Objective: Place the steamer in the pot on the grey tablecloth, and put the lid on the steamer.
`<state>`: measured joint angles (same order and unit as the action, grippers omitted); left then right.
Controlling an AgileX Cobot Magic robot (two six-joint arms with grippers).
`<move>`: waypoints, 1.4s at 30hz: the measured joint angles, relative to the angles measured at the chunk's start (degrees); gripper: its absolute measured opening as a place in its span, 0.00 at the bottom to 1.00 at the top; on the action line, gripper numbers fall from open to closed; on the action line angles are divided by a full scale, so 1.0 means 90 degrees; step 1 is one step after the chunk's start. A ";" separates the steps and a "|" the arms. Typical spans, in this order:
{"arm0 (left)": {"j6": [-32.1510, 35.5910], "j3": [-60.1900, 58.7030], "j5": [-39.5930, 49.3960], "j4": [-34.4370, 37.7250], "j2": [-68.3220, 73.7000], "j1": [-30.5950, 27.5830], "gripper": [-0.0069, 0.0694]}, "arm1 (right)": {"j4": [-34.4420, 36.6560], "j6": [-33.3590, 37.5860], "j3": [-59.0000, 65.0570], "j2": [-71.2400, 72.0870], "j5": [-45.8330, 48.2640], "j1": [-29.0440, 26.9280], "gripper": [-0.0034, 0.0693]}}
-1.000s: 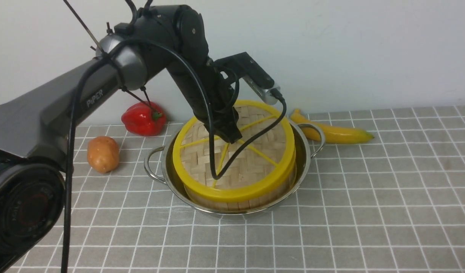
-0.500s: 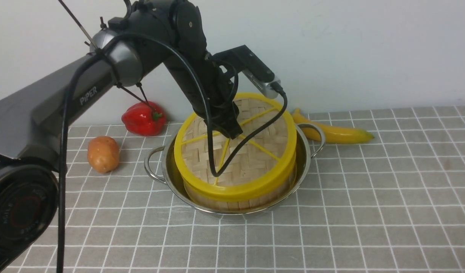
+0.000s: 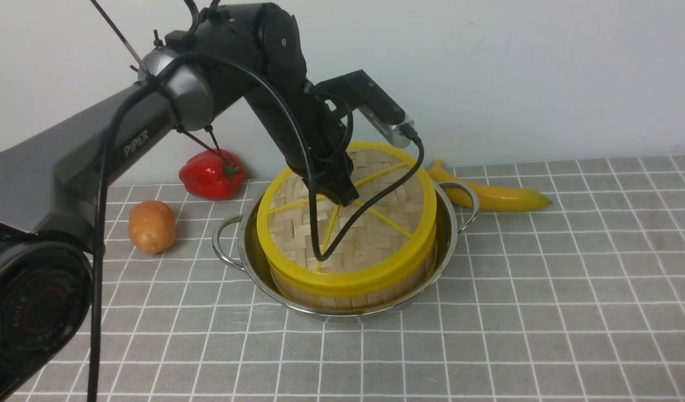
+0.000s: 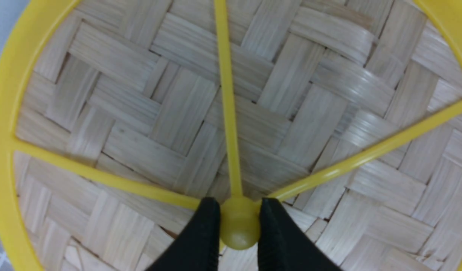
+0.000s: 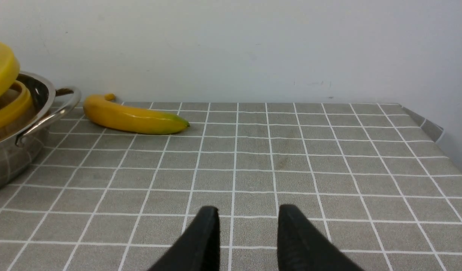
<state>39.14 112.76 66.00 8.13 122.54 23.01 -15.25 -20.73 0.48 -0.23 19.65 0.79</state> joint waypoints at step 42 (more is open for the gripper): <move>-0.0486 0.0763 0.0200 -0.0188 -0.1024 0.0000 0.70 | -0.0006 0.0000 0.0000 0.0000 0.0000 0.0000 0.38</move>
<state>34.76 119.62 67.80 6.44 113.32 23.01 -15.30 -20.73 0.48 -0.23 19.65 0.79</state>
